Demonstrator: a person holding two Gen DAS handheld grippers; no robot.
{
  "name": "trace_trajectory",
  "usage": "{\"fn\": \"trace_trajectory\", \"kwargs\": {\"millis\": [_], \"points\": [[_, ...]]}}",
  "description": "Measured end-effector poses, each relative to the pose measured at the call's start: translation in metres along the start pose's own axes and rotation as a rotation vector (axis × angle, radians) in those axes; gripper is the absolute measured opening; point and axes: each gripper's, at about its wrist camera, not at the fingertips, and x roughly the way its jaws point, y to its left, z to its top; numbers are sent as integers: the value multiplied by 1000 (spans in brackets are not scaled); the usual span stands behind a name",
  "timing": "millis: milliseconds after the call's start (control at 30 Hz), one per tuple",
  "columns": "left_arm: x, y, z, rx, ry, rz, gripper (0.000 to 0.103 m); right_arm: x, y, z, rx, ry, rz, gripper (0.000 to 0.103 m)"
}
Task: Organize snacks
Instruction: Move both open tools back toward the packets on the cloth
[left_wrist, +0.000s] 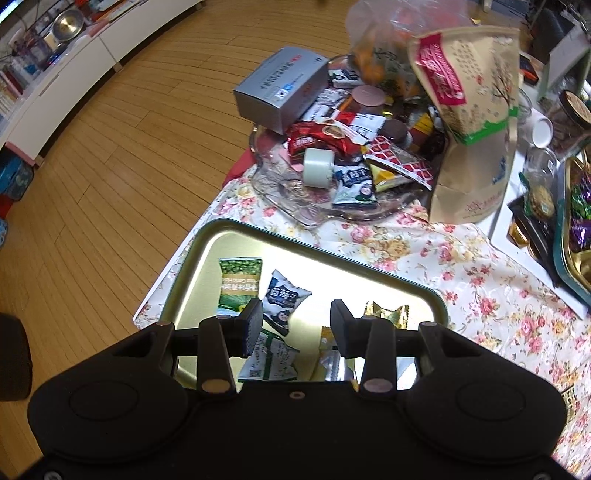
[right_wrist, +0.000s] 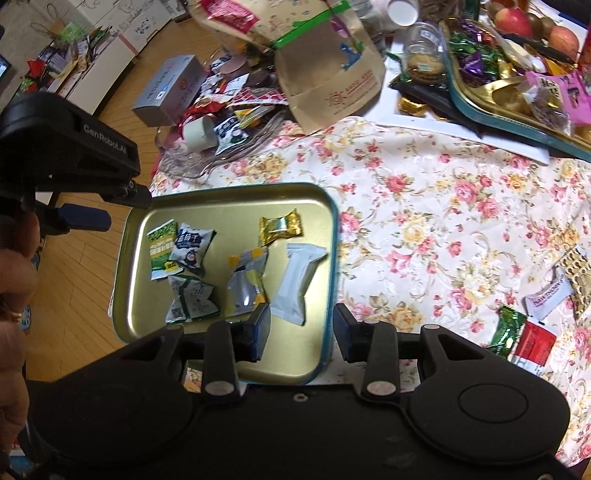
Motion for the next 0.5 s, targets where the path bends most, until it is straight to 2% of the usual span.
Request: {"fn": "trace_trajectory", "kwargs": {"millis": [300, 333, 500], "points": [[-3, -29, -8, 47, 9, -34, 48, -7, -32, 3, 64, -4, -47, 41], [-4, -35, -9, 60, 10, -41, 48, -8, -36, 3, 85, 20, -64, 41], [-7, -61, -17, 118, 5, -64, 48, -12, -52, 2, 105, 20, -86, 41]]}}
